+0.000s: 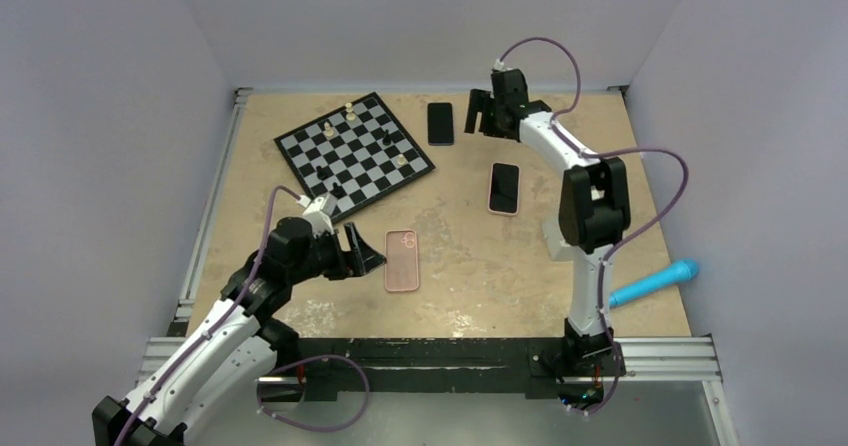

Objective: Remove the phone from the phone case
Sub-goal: Pick up the phone at the center of the board.

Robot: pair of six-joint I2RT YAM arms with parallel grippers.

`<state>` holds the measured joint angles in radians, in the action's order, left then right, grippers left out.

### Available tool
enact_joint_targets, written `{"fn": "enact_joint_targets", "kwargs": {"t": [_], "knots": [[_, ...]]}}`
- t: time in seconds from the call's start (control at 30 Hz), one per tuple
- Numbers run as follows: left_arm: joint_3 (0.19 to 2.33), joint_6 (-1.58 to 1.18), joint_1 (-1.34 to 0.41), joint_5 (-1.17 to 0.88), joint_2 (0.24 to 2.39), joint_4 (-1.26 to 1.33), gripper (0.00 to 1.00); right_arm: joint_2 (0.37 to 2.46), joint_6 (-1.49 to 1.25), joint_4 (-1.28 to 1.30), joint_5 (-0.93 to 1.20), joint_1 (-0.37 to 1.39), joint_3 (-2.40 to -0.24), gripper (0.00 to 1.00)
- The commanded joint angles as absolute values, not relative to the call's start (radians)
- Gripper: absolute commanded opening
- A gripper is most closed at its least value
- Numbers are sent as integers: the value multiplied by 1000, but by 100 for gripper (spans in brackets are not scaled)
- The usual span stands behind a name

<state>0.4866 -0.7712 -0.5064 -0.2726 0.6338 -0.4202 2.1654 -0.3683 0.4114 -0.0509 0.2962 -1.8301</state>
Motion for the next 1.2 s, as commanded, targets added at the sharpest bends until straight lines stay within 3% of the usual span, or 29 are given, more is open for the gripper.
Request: {"fn": "enact_joint_targets", "kwargs": {"t": [0.0,0.23,0.9,1.07,1.17], "knots": [[502,-821,-509,-304,595,-369,86,2014,-322,488,-198,304,-1662,88],[492,-868,-509,-345,578,-321,99,1978,-385,572,-310,323,-1556,92],[481,-869,-509,-380,521,-322,100,1983,-425,448,-214,309,-1381,94],[482,-868,-509,-378,522,-319,100,1984,-402,434,-156,302,-1379,89],[485,-868,-509,-377,525,-316,100,2006,-384,428,-105,301,-1380,77]]}}
